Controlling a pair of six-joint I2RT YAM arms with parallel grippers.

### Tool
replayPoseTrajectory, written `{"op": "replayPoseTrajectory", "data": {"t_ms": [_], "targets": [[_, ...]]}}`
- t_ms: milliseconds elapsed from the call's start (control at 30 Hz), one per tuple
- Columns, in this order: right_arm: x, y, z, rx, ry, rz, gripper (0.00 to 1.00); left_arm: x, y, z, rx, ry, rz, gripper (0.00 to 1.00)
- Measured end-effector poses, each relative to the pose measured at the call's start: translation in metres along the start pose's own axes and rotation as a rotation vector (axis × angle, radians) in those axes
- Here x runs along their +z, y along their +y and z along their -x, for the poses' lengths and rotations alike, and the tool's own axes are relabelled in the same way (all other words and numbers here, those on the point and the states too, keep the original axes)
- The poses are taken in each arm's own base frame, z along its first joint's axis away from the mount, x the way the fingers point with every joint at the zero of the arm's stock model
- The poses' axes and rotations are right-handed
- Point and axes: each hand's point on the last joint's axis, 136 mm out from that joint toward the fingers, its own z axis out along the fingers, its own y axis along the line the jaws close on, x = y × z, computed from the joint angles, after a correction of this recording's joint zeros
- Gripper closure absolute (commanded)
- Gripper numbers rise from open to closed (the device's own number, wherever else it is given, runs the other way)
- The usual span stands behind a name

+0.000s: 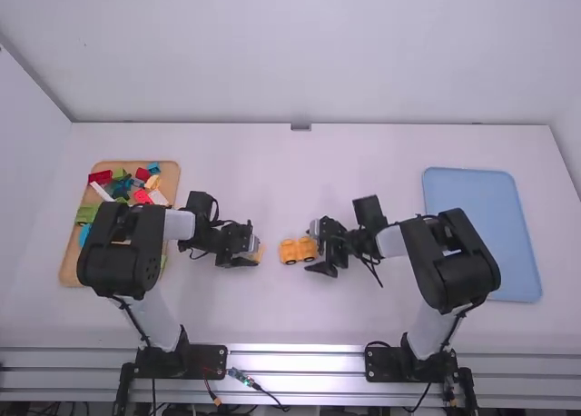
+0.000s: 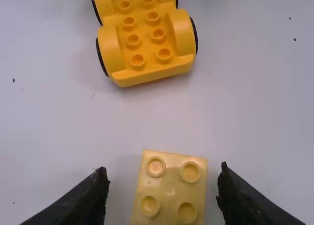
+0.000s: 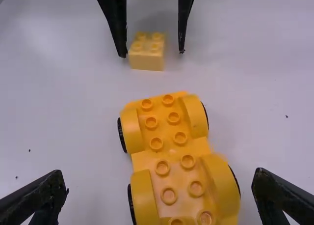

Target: Assemble lego blocks to make yellow taxi

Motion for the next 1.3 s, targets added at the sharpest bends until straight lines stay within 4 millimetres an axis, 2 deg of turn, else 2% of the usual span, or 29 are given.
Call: {"op": "replayPoseTrajectory", "data": {"t_ms": [33,100,167,333,400,433,600,700,800,1000,1233,1300], "targets": [[0.000,0.000,0.001,0.000,0.000,0.002,0.01,0.000,0.000,-0.001,0.001,0.004,0.000,0.53],[0.000,0.000,0.001,0.000,0.000,0.004,0.01,0.000,0.000,-0.001,0.001,0.006,0.000,0.56],[0.000,-0.001,0.001,-0.003,0.000,0.003,0.01,0.000,0.000,-0.002,0.000,0.011,0.002,0.70],[0.000,-0.001,0.001,-0.004,-0.001,0.004,0.01,0.000,0.001,-0.002,0.003,0.012,0.005,0.77],[0.000,0.000,0.001,-0.006,-0.002,0.005,0.01,0.001,0.002,-0.002,-0.001,0.002,0.018,0.90],[0.000,0.000,0.001,-0.007,-0.002,0.005,0.00,0.002,0.003,-0.001,-0.002,-0.003,0.025,0.92],[0.000,0.000,0.002,-0.017,-0.003,0.005,0.00,0.003,0.016,0.001,-0.038,-0.031,0.092,0.91],[0.000,0.000,0.001,-0.027,-0.002,0.006,0.00,0.004,0.020,0.001,-0.109,-0.045,0.120,0.98],[0.000,-0.001,0.002,-0.039,-0.003,0.004,0.00,0.004,0.024,0.001,-0.208,-0.057,0.142,0.98],[0.005,-0.006,0.007,-0.096,-0.022,-0.010,0.02,0.003,0.028,-0.001,-0.269,-0.053,0.159,0.98],[0.017,-0.007,-0.010,-0.043,-0.024,0.019,0.00,0.002,0.032,0.000,-0.289,-0.052,0.174,0.98],[0.018,-0.006,-0.010,-0.044,-0.038,0.032,0.01,0.002,0.035,0.000,-0.308,-0.040,0.190,0.98]]}}
